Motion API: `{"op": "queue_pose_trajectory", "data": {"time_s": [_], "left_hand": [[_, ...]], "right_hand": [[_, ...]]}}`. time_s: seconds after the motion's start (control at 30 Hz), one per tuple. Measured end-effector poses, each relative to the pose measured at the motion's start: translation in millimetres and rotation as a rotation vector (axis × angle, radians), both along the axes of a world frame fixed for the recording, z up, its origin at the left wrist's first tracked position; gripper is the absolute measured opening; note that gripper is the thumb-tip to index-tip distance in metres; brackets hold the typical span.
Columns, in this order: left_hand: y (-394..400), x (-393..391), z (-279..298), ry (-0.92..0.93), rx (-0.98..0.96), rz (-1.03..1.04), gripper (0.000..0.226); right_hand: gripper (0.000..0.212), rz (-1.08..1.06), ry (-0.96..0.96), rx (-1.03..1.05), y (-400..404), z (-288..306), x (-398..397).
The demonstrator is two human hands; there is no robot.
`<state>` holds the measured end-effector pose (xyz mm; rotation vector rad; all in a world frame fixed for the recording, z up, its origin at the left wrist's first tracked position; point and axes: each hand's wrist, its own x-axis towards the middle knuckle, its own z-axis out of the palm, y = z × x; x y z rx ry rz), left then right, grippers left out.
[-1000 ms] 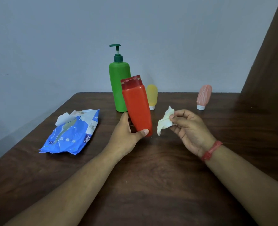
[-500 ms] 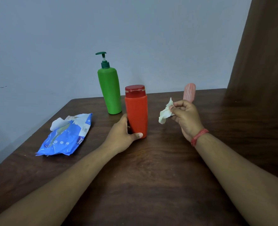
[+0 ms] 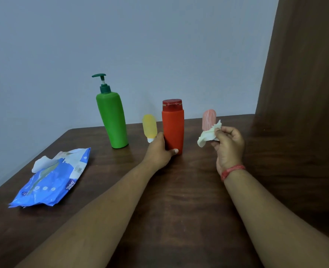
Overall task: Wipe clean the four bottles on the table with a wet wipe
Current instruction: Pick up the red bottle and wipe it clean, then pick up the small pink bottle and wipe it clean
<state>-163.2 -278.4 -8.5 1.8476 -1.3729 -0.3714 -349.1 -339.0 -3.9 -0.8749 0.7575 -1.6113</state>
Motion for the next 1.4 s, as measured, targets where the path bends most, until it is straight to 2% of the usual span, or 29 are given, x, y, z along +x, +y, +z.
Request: {"op": "queue_pose_trajectory", "data": {"time_s": [0.13, 0.47, 1.07, 1.3, 1.4], "left_hand": [[-29.6, -0.2, -0.8, 0.016, 0.002, -0.002, 0.061], [-67.9, 5.7, -3.2, 0.0, -0.002, 0.024, 0.068], [-84.7, 4.3, -2.5, -0.006, 0.039, -0.003, 0.075], [-61.2, -1.8, -7.1, 0.053, -0.059, 0.125, 0.051], [-40.3, -13.8, -12.2, -0.149, -0.075, 0.06, 0.037]], "right_hand": [[0.014, -0.022, -0.001, 0.016, -6.6, -5.9, 1.8], [0.011, -0.09, -0.156, 0.093, -18.8, -6.9, -7.4], [0.012, -0.113, -0.165, 0.154, -12.7, -0.3, -7.3], [0.015, -0.165, -0.193, 0.172, -17.2, 5.9, -19.4], [0.014, -0.236, -0.234, 0.211, -24.6, 8.3, -31.0]]}}
